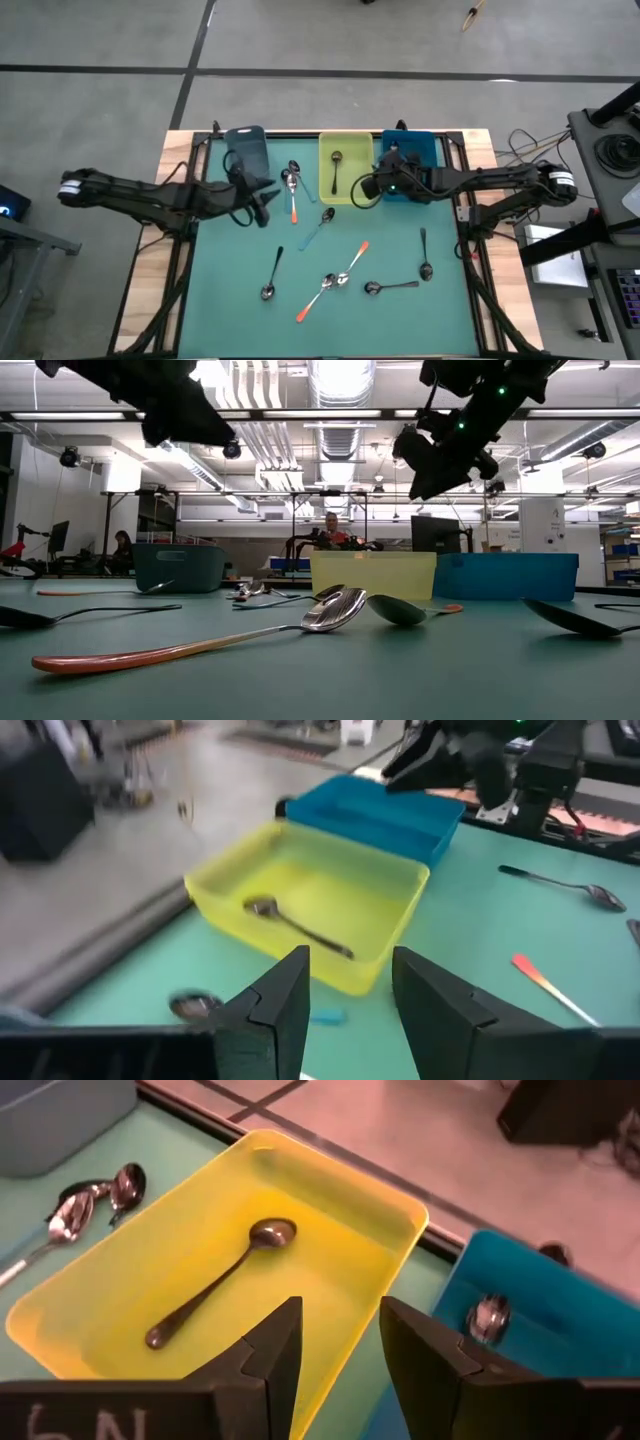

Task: Sort silverware by color (type)
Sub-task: Put the orange spoon into the green bin

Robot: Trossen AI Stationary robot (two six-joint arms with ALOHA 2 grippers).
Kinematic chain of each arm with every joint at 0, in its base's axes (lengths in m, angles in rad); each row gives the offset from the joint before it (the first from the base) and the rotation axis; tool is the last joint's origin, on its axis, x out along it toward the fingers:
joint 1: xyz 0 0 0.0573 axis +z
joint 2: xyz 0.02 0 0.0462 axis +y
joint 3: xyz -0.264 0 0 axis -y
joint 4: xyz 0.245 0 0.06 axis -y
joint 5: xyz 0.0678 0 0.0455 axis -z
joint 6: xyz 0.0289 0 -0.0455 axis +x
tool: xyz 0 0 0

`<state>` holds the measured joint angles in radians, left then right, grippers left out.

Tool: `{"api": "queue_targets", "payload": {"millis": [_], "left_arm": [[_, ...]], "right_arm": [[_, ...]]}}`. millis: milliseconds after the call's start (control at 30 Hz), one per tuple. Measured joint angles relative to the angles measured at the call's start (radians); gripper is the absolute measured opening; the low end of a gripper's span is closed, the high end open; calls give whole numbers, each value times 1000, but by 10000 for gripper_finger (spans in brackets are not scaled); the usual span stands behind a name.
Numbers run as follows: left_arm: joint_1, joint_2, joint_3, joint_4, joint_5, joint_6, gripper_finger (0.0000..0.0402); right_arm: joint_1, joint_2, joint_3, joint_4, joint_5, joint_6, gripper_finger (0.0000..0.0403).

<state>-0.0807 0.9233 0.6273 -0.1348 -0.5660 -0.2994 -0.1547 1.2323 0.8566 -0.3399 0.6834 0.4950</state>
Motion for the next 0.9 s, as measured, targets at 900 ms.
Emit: {"api": "queue_targets", "payload": {"millis": [900], "left_arm": [[56, 505, 326, -428, 136, -526, 124]], "right_arm": [[4, -76, -2, 233, -11, -634, 125]]}}
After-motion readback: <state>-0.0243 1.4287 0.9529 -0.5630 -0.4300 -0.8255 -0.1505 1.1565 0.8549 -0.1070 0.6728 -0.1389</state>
